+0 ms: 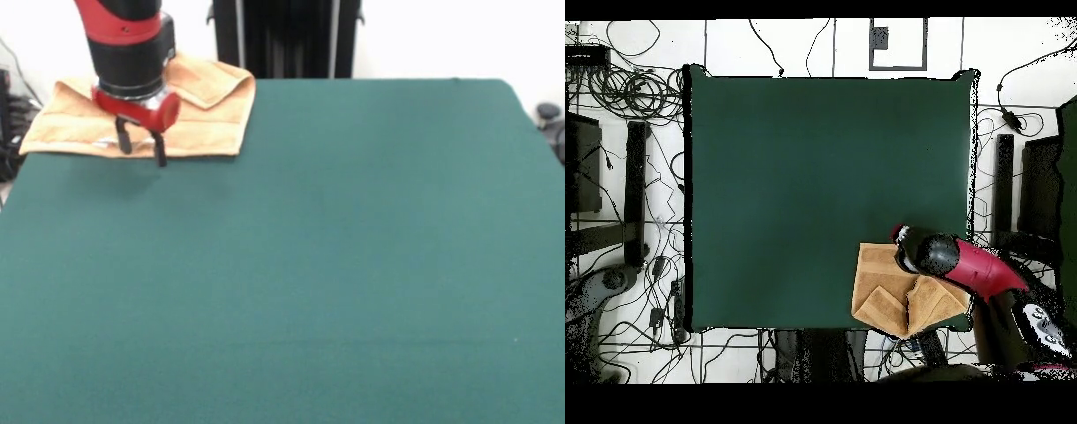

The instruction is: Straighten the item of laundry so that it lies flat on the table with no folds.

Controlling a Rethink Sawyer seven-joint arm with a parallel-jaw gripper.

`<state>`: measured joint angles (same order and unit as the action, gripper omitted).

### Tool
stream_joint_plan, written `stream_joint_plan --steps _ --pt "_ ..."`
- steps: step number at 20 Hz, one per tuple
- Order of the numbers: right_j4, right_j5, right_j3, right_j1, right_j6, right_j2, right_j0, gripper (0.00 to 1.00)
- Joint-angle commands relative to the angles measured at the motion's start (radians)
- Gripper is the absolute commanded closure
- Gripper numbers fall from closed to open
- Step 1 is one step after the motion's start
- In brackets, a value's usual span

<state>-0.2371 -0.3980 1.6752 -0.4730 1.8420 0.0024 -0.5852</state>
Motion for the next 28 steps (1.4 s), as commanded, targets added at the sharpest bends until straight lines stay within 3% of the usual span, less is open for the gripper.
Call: stream_joint_plan --steps 1,10,20,28 --pt "0.137 -0.198 0.002 -0.045 0.29 -0.062 0.133 0.0" --pt "0.3 -0.216 0.047 -0.026 0.364 -0.112 0.177 0.0" --pt "0.288 -0.036 0.065 0.034 0.303 -0.114 0.182 0.0" --pt "0.305 -0.024 0.056 0.05 0.302 -0.11 0.174 0.0"
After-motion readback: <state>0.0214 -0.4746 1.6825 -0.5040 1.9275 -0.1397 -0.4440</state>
